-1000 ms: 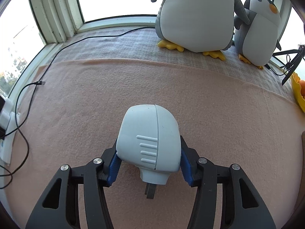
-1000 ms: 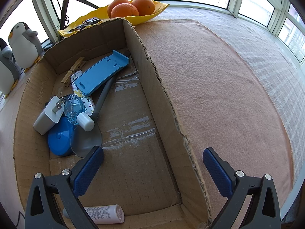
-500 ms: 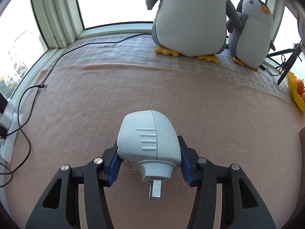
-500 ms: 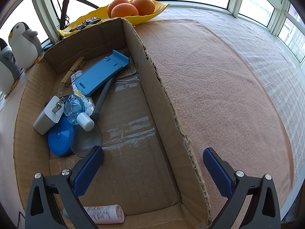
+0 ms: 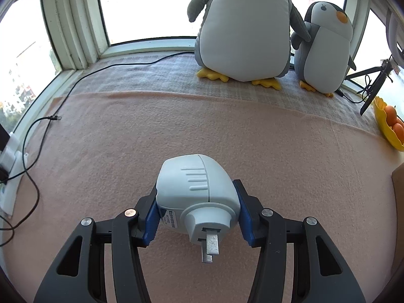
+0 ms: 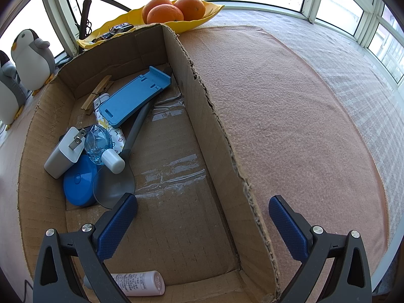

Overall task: Organize rigid objects
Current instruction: 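Carry the plug adapter into the box and open the left gripper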

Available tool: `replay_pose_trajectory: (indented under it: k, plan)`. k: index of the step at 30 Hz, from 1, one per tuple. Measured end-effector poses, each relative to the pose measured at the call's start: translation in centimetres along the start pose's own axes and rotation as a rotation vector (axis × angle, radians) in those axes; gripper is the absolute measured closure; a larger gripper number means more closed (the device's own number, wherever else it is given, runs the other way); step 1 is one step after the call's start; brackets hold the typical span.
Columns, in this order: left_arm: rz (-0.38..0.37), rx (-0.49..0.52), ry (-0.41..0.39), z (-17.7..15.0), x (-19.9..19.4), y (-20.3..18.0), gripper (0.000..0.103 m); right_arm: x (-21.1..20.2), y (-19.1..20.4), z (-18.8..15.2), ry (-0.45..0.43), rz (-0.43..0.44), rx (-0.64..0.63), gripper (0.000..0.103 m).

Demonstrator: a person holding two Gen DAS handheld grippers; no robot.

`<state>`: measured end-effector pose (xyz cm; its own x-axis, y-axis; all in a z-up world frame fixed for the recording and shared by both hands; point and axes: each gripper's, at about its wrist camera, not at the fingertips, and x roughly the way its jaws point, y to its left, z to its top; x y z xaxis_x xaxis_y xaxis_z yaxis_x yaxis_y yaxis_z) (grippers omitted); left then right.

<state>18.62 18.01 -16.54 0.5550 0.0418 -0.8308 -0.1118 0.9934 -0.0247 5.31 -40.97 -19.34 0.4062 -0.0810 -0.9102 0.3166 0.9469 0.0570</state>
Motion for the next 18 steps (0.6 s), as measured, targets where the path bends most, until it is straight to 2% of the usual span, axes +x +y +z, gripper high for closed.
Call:
replay_pose_trajectory:
  k: [9,18]
  plan:
    - [-0.030,0.019,-0.031,0.5,-2.4,-1.0,0.052,0.0,0.0,0.0,0.000,0.000,0.000,0.001]
    - [-0.133,0.121,-0.090,1.9,-6.2,-7.4,0.052,0.0,0.0,0.1,0.000,0.000,0.000,0.001]
